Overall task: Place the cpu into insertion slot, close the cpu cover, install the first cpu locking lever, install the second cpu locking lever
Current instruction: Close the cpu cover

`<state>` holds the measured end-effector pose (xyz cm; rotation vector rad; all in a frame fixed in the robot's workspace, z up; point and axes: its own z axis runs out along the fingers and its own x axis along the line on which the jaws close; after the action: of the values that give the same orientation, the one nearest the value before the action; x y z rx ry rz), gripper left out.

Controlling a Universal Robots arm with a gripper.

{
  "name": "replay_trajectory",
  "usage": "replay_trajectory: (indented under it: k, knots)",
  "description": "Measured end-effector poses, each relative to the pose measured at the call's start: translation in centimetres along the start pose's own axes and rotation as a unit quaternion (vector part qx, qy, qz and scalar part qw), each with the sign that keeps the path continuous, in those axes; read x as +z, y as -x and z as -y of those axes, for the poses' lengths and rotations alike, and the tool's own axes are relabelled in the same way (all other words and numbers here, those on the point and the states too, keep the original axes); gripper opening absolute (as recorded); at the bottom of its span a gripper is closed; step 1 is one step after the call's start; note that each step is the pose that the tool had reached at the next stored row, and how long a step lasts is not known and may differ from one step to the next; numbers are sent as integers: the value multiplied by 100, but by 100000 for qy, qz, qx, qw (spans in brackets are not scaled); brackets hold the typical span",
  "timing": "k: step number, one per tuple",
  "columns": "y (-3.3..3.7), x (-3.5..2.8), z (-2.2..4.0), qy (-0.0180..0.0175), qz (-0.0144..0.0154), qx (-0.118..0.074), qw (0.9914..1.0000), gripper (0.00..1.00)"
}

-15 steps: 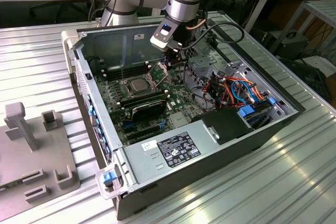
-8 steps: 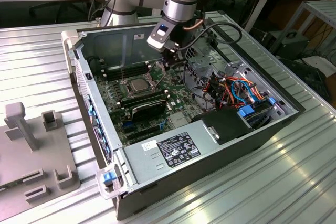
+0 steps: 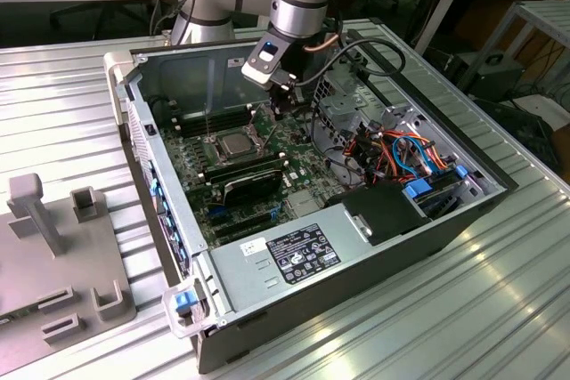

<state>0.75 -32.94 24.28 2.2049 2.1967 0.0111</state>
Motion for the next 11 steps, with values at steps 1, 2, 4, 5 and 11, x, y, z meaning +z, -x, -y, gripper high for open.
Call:
replay_trajectory:
  k: [1, 2, 4, 5, 11]
  knots:
    - [0, 0, 0, 0, 0, -3, 100000, 11]
    - [0, 0, 8, 0, -3, 2, 100000, 11]
    - [0, 0, 15, 0, -2, 5, 100000, 11]
    - [0, 0, 16, 1, -3, 5, 100000, 11]
    - [0, -1, 52, -1, -3, 8, 100000, 11]
